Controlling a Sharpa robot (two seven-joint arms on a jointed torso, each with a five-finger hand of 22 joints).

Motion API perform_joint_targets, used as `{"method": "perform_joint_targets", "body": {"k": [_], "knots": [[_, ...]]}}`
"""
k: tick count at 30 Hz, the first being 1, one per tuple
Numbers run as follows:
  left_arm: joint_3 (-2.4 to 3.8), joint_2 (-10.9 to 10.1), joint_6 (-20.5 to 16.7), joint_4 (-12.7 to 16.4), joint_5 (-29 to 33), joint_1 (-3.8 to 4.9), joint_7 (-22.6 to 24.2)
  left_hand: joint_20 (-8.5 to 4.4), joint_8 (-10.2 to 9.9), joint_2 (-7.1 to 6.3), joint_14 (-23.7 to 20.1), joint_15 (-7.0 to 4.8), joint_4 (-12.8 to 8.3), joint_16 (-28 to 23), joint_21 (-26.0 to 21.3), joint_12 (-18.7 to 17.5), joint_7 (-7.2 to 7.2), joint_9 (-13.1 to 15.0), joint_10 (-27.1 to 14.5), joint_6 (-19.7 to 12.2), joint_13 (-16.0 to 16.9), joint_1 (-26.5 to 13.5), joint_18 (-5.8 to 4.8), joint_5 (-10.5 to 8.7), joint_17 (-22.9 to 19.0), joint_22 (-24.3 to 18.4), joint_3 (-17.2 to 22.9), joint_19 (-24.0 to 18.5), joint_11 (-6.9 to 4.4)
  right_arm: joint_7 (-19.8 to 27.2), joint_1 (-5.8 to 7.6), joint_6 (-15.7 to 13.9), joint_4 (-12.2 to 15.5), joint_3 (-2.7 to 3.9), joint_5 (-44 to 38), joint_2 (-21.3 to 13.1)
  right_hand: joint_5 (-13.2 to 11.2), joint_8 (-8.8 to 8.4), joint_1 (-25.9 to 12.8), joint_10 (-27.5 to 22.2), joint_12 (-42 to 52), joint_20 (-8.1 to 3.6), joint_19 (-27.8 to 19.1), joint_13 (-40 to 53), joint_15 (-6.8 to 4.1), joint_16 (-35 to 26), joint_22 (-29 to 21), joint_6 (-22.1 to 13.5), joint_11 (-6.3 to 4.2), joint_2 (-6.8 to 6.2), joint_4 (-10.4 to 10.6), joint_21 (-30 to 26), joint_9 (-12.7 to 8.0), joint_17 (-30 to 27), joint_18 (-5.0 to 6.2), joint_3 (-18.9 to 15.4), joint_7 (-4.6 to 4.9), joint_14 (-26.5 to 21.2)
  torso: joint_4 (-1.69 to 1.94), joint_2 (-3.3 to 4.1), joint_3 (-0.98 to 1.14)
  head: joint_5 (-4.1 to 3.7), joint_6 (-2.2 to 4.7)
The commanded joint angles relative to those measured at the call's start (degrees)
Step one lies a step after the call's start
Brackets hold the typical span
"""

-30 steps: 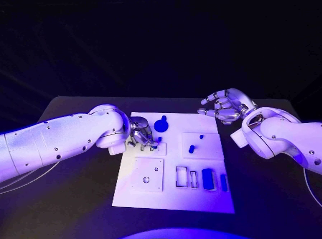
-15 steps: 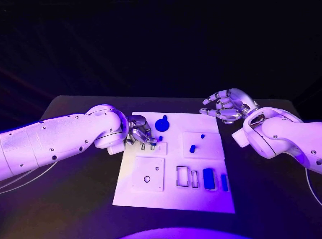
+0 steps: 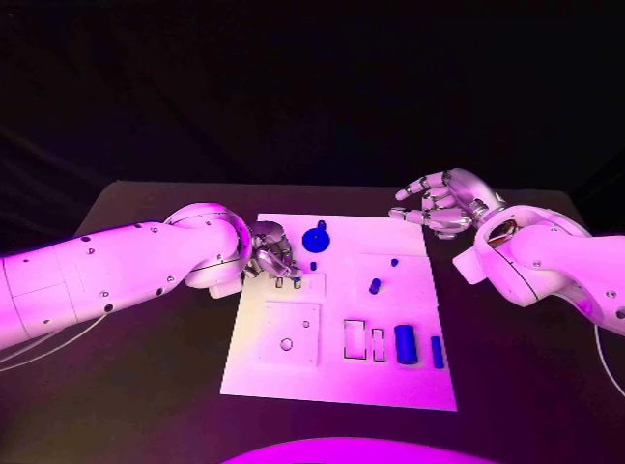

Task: Assemble the parts on the task board

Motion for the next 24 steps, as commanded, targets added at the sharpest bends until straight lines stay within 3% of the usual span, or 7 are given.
{"method": "perform_joint_targets", "body": {"k": [1, 2, 3, 24], "knots": [[-0.08, 0.10, 0.17, 0.24, -1.79, -0.05, -0.34, -0.10, -0.29, 0.09, 2.05, -0.34, -11.94, 0.26, 0.31, 0.39, -0.05, 2.53, 0.59, 0.64, 0.15, -0.60, -0.49, 0.27, 0.47, 0.17, 12.12, 0.50, 0.03, 0.16, -0.05, 0.55, -0.05, 0.01, -0.03, 0.04, 0.30, 0.39, -0.32, 0.15, 0.07, 0.02, -0.38, 0.04, -0.14, -0.20, -0.07, 0.40, -0.19, 0.40, 0.12, -0.34, -0.08, 6.29, 0.63, 0.35, -0.14, 3.95, -0.06, 0.02, 0.00, 0.09, -0.14], [-0.11, 0.10, 0.34, 0.28, -1.85, -0.06, -0.36, -0.10, -0.29, 0.09, 2.05, -0.34, -11.94, 0.26, 0.31, 0.39, -0.05, 2.53, 0.59, 0.64, 0.15, -0.60, -0.49, 0.27, 0.47, 0.17, 12.12, 0.50, 0.03, 0.17, -0.05, 0.55, -0.05, 0.01, -0.03, 0.05, 0.30, 0.39, -0.32, 0.15, 0.07, 0.02, -0.38, 0.04, -0.14, -0.20, -0.07, 0.40, -0.19, 0.40, 0.12, -0.34, -0.08, 6.29, 0.63, 0.35, -0.14, 3.95, -0.06, 0.01, -0.01, 0.09, -0.14], [-0.13, 0.10, 0.48, 0.31, -1.88, -0.06, -0.38, -0.15, -0.34, 0.06, 3.62, -0.35, -12.36, 3.18, 0.37, 0.40, -0.08, 2.68, 0.76, 0.76, 0.25, -1.14, -0.50, 0.34, 6.17, 0.25, 12.50, 0.58, 0.00, 0.17, -0.06, 0.55, -0.06, 0.01, -0.03, 0.05, 0.30, 0.39, -0.32, 0.15, 0.07, 0.02, -0.38, 0.04, -0.14, -0.20, -0.07, 0.40, -0.19, 0.40, 0.12, -0.34, -0.08, 6.29, 0.63, 0.35, -0.14, 3.95, -0.07, 0.01, 0.01, 0.12, -0.17], [-0.50, 0.29, 2.08, 0.48, -2.16, -0.09, -0.54, -0.19, -0.40, 0.09, 3.70, -0.38, -12.98, 3.39, 0.45, 0.48, -0.11, 2.90, 1.00, 0.93, 0.46, -1.75, -0.53, 0.51, 6.48, 0.39, 13.00, 0.69, -0.03, 0.14, -0.08, 0.62, -0.09, 0.01, -0.03, 0.18, 0.53, 0.41, -0.55, 0.12, 0.03, -0.01, -0.45, -0.05, -0.17, -0.24, -0.14, 0.47, -0.22, 0.34, 0.11, -0.52, -0.11, 6.23, 0.65, 0.33, -0.16, 3.94, -0.08, 0.03, 0.04, 0.12, -0.50]]}}
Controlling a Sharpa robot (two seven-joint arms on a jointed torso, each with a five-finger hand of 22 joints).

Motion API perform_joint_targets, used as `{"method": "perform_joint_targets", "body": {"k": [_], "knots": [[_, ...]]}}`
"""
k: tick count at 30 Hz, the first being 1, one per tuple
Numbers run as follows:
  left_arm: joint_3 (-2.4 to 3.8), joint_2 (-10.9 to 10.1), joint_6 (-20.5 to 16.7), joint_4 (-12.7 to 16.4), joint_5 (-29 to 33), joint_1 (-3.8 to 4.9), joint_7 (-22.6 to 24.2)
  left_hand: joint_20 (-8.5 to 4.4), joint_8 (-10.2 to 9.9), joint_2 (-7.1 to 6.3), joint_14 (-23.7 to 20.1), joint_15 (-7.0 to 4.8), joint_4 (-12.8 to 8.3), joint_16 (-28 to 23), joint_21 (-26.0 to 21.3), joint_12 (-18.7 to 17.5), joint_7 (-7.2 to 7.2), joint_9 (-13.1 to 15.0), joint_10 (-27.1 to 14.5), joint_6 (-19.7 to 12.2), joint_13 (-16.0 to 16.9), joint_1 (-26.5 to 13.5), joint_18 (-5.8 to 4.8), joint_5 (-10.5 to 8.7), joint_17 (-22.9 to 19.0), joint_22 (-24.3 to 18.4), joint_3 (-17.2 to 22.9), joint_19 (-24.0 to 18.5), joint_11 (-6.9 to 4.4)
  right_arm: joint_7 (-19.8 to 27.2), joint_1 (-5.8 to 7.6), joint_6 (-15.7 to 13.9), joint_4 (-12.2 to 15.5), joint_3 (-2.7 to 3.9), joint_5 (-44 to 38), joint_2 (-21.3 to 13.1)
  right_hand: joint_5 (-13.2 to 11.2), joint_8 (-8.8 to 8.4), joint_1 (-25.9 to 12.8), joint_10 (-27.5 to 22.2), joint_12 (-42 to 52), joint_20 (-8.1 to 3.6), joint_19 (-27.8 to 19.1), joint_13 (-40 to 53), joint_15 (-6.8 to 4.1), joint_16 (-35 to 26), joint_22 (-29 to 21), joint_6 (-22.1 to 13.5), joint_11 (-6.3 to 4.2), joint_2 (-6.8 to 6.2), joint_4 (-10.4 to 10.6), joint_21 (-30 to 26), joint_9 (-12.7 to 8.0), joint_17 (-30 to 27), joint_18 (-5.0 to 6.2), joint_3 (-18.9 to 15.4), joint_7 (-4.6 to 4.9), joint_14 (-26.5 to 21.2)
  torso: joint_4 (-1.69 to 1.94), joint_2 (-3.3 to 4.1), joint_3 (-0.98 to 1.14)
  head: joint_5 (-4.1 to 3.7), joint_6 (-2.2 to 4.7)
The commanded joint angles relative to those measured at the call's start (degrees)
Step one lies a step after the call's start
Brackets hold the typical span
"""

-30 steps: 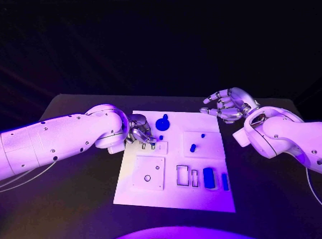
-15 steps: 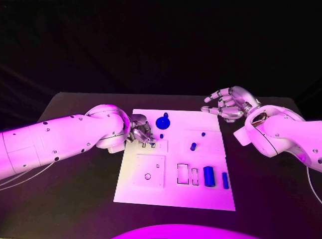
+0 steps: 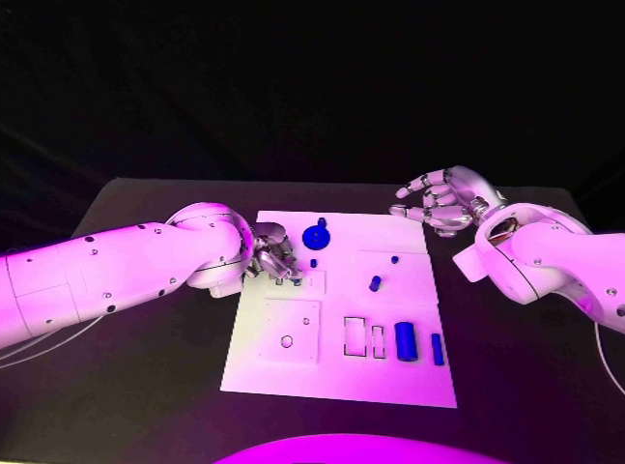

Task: Assemble the parts on the task board

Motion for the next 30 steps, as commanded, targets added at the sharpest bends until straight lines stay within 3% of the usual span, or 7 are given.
{"method": "perform_joint_targets", "body": {"k": [1, 30], "knots": [[-0.05, 0.19, 1.36, -0.02, -0.51, -0.02, -0.10, 0.01, -0.37, 0.24, 3.70, -0.38, -12.96, 0.29, 0.25, 0.19, 0.06, 0.10, 0.41, 0.35, 0.08, -0.54, -0.54, 0.24, 6.49, 0.06, 12.99, 0.49, -0.02, 0.20, -0.04, 0.60, 0.00, 0.01, -0.04, 0.06, 0.21, 0.18, -0.26, 0.12, 0.03, -0.01, -0.45, -0.03, -0.17, -0.24, -0.04, 0.29, -0.22, 0.05, 0.11, -0.09, -0.05, 6.19, 0.65, 0.33, 0.02, 3.94, 0.02, -0.01, 0.00, -0.04, -0.08], [-0.25, 0.65, 2.78, -0.49, -0.89, -0.04, -0.24, -0.01, -0.39, 0.25, 3.71, -0.39, -13.18, 0.33, 0.28, 0.18, 0.05, 0.17, 0.45, 0.40, 0.10, -0.69, -0.55, 0.25, 6.54, 0.13, 13.13, 0.54, -0.03, 0.20, -0.05, 0.65, 0.02, 0.01, -0.04, 0.03, 0.21, 0.18, -0.26, 0.12, 0.03, -0.01, -0.45, -0.03, -0.17, -0.24, -0.04, 0.29, -0.22, 0.05, 0.11, -0.09, -0.05, 6.19, 0.65, 0.33, 0.02, 3.94, 0.02, -0.04, 0.03, -0.31, -0.13]]}}
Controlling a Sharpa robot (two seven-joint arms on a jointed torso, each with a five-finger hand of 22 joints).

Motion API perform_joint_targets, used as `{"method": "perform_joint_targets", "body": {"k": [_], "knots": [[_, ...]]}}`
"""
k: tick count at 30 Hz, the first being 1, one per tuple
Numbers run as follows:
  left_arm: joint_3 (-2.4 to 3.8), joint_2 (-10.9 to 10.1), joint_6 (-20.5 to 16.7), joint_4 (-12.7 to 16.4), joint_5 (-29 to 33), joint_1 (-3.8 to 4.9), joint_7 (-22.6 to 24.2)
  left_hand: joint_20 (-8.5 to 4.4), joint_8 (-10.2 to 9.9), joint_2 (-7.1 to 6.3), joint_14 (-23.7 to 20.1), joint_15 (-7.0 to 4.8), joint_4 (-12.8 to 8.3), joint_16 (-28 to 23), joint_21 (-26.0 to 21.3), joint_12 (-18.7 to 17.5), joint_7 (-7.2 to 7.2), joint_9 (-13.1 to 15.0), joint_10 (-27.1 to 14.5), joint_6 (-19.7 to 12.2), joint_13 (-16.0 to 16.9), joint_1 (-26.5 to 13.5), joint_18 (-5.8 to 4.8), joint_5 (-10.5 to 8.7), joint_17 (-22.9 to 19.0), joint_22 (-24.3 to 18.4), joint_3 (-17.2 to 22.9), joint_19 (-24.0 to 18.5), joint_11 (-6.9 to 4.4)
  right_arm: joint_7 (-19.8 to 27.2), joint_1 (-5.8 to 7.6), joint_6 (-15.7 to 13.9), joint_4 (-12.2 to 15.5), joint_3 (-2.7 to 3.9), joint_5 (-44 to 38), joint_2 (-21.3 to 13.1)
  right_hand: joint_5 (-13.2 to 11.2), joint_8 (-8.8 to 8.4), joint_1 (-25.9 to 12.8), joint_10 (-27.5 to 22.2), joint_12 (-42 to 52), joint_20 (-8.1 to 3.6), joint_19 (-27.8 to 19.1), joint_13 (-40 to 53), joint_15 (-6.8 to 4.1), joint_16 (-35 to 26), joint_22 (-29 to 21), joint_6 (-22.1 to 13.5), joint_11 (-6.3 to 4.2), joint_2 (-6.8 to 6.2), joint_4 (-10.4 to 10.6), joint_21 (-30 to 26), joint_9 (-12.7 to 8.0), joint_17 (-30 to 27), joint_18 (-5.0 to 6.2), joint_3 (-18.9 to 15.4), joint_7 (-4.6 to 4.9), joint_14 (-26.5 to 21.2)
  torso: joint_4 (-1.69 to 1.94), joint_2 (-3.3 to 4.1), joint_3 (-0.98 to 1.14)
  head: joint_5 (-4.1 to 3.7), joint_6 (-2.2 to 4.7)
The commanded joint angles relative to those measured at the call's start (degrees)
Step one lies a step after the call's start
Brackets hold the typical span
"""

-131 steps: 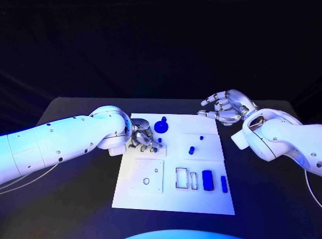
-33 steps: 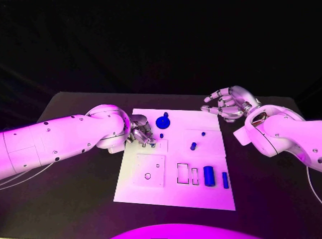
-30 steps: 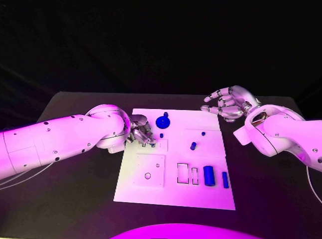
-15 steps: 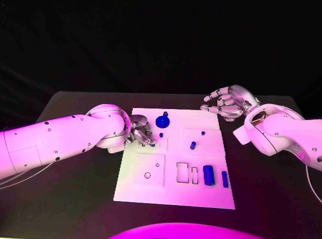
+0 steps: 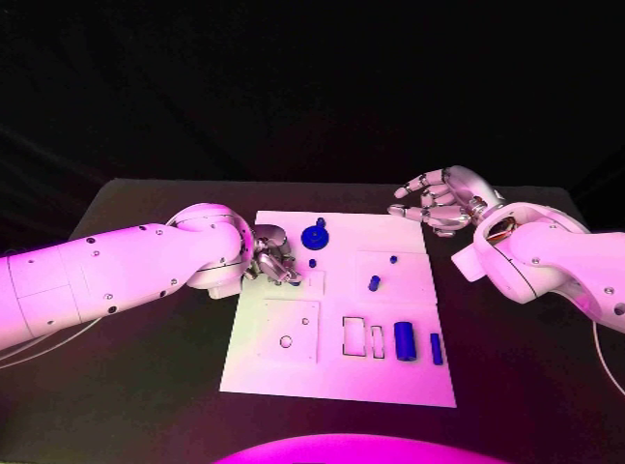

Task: Assemble the parts on the task board

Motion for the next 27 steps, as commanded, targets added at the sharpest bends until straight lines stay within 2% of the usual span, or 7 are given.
{"method": "perform_joint_targets", "body": {"k": [1, 14, 27], "knots": [[-0.04, 0.16, 1.22, -0.06, -0.32, -0.02, -0.07, 0.00, 0.06, 0.50, 3.71, -0.39, -12.00, 0.33, 0.28, 0.19, -0.05, 0.09, 0.46, 0.51, 0.07, 0.02, -0.56, 0.28, 6.55, 0.09, 11.95, 0.54, -0.07, 0.25, -0.03, 0.61, 0.02, 0.02, -0.06, 0.02, 0.22, 0.18, -0.26, 0.12, 0.03, -0.01, -0.45, 0.00, -0.17, -0.24, -0.05, 0.29, -0.22, 0.05, 0.11, -0.10, -0.05, 6.21, 0.65, 0.33, 0.02, 3.94, 0.00, -0.01, 0.02, -0.05, -0.07], [-0.18, 0.89, 2.35, -0.70, -0.35, -0.02, -0.23, -0.03, 0.06, 0.36, 3.83, -0.41, -12.55, 0.62, 0.33, 0.24, -0.10, 0.31, 0.73, 0.73, 0.20, -0.76, -0.57, 0.61, 7.12, 0.19, 12.18, 0.60, -0.10, 0.23, -0.04, 0.55, 0.09, 0.02, -0.06, -0.07, 0.22, 0.18, -0.26, 0.12, 0.03, -0.01, -0.45, 0.00, -0.17, -0.24, -0.05, 0.29, -0.22, 0.05, 0.11, -0.10, -0.05, 6.21, 0.65, 0.33, 0.02, 3.94, -0.06, 0.04, 0.06, -0.10, -0.27], [-0.40, 1.73, 3.05, -1.51, -0.32, -0.02, -0.29, -0.24, 0.20, 0.27, 4.17, -0.73, -13.40, 1.31, 0.66, 1.70, -0.66, 0.74, 2.79, 2.04, 2.14, -2.63, -0.73, 1.26, 8.55, 1.02, 12.08, 1.26, -0.56, 0.21, -0.04, 0.25, 0.18, 0.02, -0.06, -0.23, 0.34, 0.19, -0.45, 0.04, -0.06, -0.04, -0.45, -0.18, -0.20, -0.28, -0.04, 0.36, -0.25, 0.00, 0.09, -0.18, -0.09, 6.17, 0.65, 0.36, -0.02, 3.94, 0.03, 0.05, 0.07, -0.36, -0.50]]}}
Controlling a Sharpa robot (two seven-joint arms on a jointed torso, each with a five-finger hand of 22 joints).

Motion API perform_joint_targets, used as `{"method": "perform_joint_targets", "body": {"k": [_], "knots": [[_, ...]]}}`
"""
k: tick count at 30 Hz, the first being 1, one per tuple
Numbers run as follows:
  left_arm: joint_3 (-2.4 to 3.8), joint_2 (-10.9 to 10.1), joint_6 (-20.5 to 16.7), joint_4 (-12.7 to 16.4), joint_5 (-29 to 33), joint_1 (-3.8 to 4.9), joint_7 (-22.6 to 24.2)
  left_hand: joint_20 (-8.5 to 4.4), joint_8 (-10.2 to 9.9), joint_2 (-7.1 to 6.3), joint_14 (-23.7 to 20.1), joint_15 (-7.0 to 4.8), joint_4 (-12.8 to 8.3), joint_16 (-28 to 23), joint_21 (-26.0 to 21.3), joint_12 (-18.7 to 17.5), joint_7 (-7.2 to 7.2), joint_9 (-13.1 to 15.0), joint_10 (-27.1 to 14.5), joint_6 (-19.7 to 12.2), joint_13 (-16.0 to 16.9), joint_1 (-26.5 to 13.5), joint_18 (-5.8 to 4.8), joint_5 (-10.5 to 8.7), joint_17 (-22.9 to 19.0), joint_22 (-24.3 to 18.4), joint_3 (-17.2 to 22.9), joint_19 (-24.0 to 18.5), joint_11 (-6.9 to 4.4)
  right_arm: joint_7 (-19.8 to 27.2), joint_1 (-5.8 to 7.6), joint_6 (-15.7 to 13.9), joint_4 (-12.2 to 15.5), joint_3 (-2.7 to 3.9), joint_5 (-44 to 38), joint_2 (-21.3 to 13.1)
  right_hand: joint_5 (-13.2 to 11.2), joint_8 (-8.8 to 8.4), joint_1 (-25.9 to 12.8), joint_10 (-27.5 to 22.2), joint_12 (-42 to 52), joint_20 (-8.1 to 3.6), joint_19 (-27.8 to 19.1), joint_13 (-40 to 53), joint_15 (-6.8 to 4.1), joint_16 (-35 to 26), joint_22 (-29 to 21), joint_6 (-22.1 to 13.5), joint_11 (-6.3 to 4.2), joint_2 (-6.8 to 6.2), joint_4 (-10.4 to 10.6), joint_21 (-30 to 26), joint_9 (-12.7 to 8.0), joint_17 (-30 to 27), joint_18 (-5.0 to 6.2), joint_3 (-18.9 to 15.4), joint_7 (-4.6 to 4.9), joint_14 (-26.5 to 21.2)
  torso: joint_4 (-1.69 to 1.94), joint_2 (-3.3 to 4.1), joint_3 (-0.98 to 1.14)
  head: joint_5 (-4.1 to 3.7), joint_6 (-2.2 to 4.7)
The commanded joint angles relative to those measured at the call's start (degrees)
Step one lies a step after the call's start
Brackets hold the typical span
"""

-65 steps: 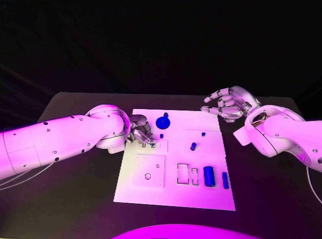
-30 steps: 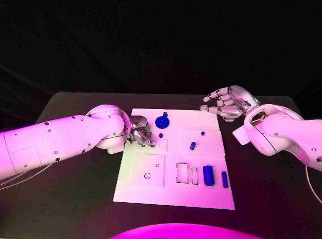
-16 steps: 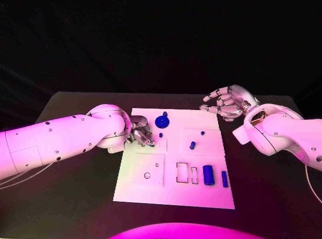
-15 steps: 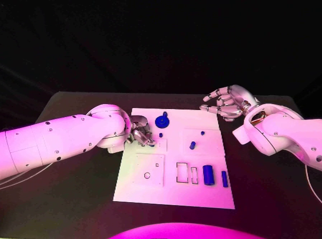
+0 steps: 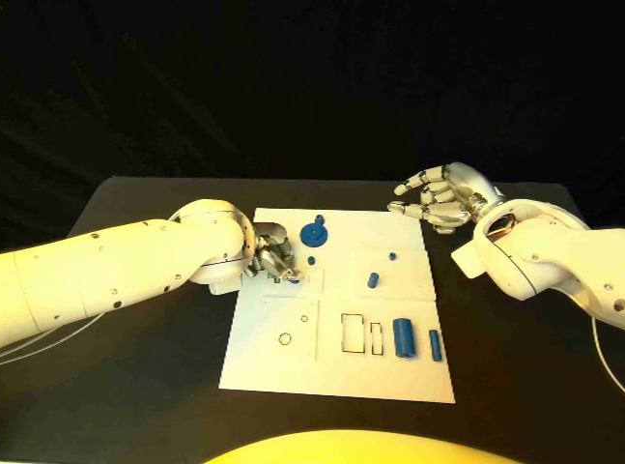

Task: Assemble the parts on the task board

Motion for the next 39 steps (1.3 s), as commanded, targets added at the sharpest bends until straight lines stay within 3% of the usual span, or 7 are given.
{"method": "perform_joint_targets", "body": {"k": [1, 16, 22, 25, 30, 31, 39], "knots": [[-0.21, 0.44, 1.40, -0.09, -0.11, -0.18, 0.03, 0.10, 0.20, 0.21, 4.19, -0.34, -12.89, 0.26, 0.27, 0.53, -0.07, 0.12, 0.66, 0.67, 0.34, -0.92, -0.78, 0.19, 8.67, 0.27, 12.54, 0.59, -0.11, 0.26, -0.04, 0.23, 0.09, 0.02, -0.07, -0.03, 0.35, 0.19, -0.45, 0.04, -0.06, -0.04, -0.45, -0.05, -0.20, -0.28, -0.04, 0.36, -0.25, 0.00, 0.09, -0.18, -0.09, 6.18, 0.65, 0.36, -0.02, 3.94, 0.09, 0.01, 0.01, -0.10, -0.03], [-0.41, 0.79, 0.08, -0.35, -0.19, -0.18, 0.16, -0.32, 0.14, 1.59, 4.44, -0.81, -12.07, 0.73, 0.71, 1.56, -0.79, 0.43, 2.48, 2.13, 1.83, -3.32, -1.06, -0.24, 9.64, 1.52, 11.13, 1.64, -0.68, 0.35, -0.05, 0.21, 0.00, 0.02, -0.06, 0.00, 0.35, 0.19, -0.45, 0.04, -0.06, -0.04, -0.45, -0.05, -0.20, -0.28, -0.04, 0.36, -0.25, 0.00, 0.09, -0.18, -0.09, 6.18, 0.65, 0.36, -0.02, 3.94, 0.07, -0.04, -0.02, -0.20, -0.18], [-0.42, 0.77, 0.21, -0.41, -0.46, -0.18, 0.17, -0.40, 0.03, 1.57, 4.48, -0.89, -11.60, 0.80, 0.71, 1.61, -0.94, 0.52, 2.71, 2.35, 1.95, -4.21, -1.10, -0.53, 9.80, 1.66, 10.00, 1.78, -0.77, 0.36, -0.06, 0.24, -0.03, 0.02, -0.05, -0.01, 0.41, 0.14, -0.51, -0.02, -0.11, -0.05, -0.54, -0.13, -0.21, -0.34, -0.15, 0.29, -0.25, -0.05, 0.09, -0.39, -0.14, 6.08, 0.69, 0.38, -0.01, 3.91, 0.08, -0.05, -0.04, -0.18, -0.23], [-0.42, 0.66, 0.30, -0.46, -0.73, -0.18, 0.19, -0.51, -0.20, 1.14, 4.53, -1.03, -10.68, 0.91, 0.68, 1.79, -1.22, 0.60, 2.98, 2.69, 2.31, -5.49, -1.14, -0.82, 10.04, 1.82, 7.60, 1.95, -0.95, 0.37, -0.07, 0.26, -0.06, 0.02, -0.09, -0.03, 0.41, 0.14, -0.51, -0.02, -0.11, -0.05, -0.54, -0.13, -0.21, -0.34, -0.15, 0.29, -0.25, -0.05, 0.09, -0.39, -0.14, 6.08, 0.69, 0.38, -0.01, 3.91, 0.07, -0.05, -0.04, -0.19, -0.23], [-0.42, 0.48, 0.57, -0.57, -1.40, -0.18, 0.22, -0.79, -0.58, 0.65, 4.65, -1.31, -7.51, 1.09, 0.56, 2.15, -1.66, 0.75, 3.18, 3.93, 3.04, -7.39, -1.22, -1.55, 10.49, 2.07, 0.46, 2.28, -1.27, 0.38, -0.09, 0.26, -0.08, 0.01, -0.22, -0.05, 0.43, 0.14, -0.55, -0.02, -0.11, -0.06, -0.55, -0.13, -0.21, -0.36, -0.17, 0.28, -0.25, -0.06, 0.10, -0.43, -0.14, 6.04, 0.69, 0.38, -0.01, 3.91, 0.08, -0.04, -0.02, -0.18, -0.20], [-0.42, 0.43, 0.61, -0.57, -1.52, -0.19, 0.23, -0.84, -0.68, 0.60, 4.68, -1.31, -6.06, 1.15, 0.48, 2.20, -1.68, 0.84, 3.17, 4.20, 3.18, -7.93, -1.23, -1.66, 10.64, 2.04, -2.15, 2.31, -1.29, 0.38, -0.10, 0.27, -0.07, 0.01, -0.23, -0.06, 0.43, 0.14, -0.59, -0.03, -0.11, -0.06, -0.57, -0.14, -0.21, -0.39, -0.19, 0.29, -0.25, -0.07, 0.11, -0.47, -0.15, 5.98, 0.70, 0.37, -0.01, 3.89, 0.06, -0.04, -0.03, -0.21, -0.18], [-0.36, 0.13, 0.34, -0.47, -2.14, -0.22, 0.27, -0.91, -0.95, 0.45, 4.74, -1.35, -3.57, 1.22, 0.43, 2.23, -1.67, 0.99, 3.16, 4.47, 3.37, -7.87, -1.25, -1.68, 10.85, 2.19, -6.43, 2.47, -1.30, 0.42, -0.13, 0.26, -0.09, 0.01, -0.26, -0.07, 0.43, 0.14, -0.60, -0.11, -0.19, -0.06, -0.67, -0.25, -0.21, -0.46, -0.33, 0.29, -0.25, -0.09, 0.10, -0.70, -0.15, 5.82, 0.74, 0.37, -0.01, 3.85, 0.05, -0.05, -0.06, -0.23, -0.17]]}}
